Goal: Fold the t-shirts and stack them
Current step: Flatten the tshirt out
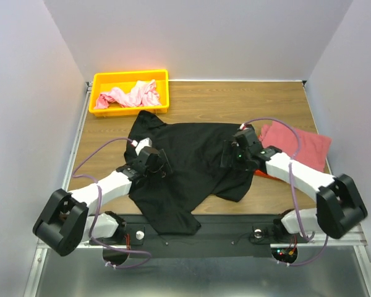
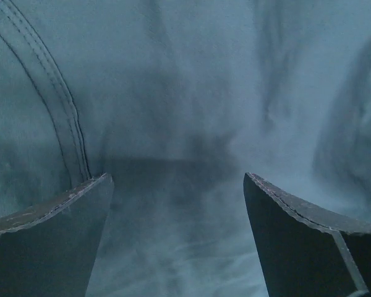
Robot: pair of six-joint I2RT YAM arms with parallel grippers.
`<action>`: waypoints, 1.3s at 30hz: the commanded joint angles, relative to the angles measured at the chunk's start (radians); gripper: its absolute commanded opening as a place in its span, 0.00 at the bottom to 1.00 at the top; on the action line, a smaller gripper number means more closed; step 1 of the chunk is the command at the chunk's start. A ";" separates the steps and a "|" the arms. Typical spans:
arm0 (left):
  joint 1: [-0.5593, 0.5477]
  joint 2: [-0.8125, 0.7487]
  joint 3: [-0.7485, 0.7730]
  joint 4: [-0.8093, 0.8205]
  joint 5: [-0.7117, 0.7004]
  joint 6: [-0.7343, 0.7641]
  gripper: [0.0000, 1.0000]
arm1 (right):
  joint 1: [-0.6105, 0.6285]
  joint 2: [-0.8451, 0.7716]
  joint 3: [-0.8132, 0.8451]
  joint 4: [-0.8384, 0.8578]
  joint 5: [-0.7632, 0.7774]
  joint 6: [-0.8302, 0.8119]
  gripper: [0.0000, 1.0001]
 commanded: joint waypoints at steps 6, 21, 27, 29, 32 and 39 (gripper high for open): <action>0.093 0.204 0.092 0.151 -0.047 0.024 0.99 | 0.035 0.297 0.078 0.098 0.054 0.046 1.00; 0.284 0.470 0.392 0.191 0.010 0.144 0.98 | 0.036 0.501 0.320 0.100 0.169 -0.009 1.00; 0.282 0.312 0.411 0.122 0.008 0.144 0.98 | 0.035 0.292 0.253 0.099 0.159 -0.012 1.00; 0.270 0.194 0.334 0.111 0.013 0.106 0.99 | 0.035 0.193 0.206 0.099 0.164 0.011 1.00; 0.226 0.027 0.218 0.053 0.010 0.040 0.99 | 0.035 0.062 0.104 0.094 0.178 0.058 1.00; -0.038 -0.246 0.044 -0.225 0.019 -0.083 0.99 | 0.033 -0.115 -0.043 0.079 0.158 0.108 1.00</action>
